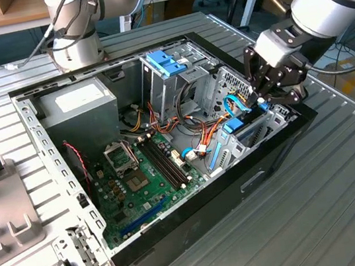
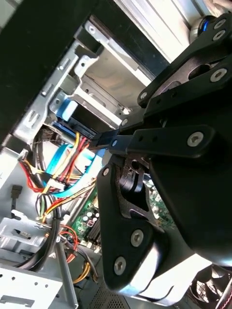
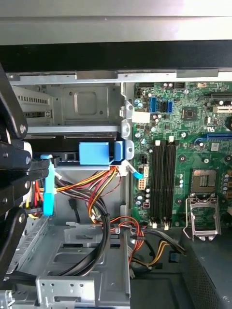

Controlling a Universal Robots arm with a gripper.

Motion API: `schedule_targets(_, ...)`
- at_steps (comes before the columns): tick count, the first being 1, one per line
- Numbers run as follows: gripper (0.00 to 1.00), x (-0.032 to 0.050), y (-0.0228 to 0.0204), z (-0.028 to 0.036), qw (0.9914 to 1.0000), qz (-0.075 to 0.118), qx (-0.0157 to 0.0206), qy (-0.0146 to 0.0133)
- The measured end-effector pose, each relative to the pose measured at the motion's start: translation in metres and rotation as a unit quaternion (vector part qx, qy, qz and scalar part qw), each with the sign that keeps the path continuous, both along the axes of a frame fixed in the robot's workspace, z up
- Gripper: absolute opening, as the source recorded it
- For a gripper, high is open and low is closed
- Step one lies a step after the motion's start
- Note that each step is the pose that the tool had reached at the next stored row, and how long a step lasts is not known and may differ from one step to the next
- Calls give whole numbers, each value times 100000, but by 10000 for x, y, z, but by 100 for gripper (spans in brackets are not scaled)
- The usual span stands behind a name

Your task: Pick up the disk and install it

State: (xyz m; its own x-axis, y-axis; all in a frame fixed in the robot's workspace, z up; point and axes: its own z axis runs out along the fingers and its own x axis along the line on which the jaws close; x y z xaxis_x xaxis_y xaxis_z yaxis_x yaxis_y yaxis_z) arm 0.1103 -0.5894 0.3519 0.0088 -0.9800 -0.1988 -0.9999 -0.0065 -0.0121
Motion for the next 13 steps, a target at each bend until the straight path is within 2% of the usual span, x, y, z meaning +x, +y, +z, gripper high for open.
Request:
schedule_targets(3,11,140,0,23,99999,1,334,92)
schedule_targets(9,11,336,0,40,99995,2,914,312)
schedule_targets(13,11,498,0,51,99988,1,1441,529)
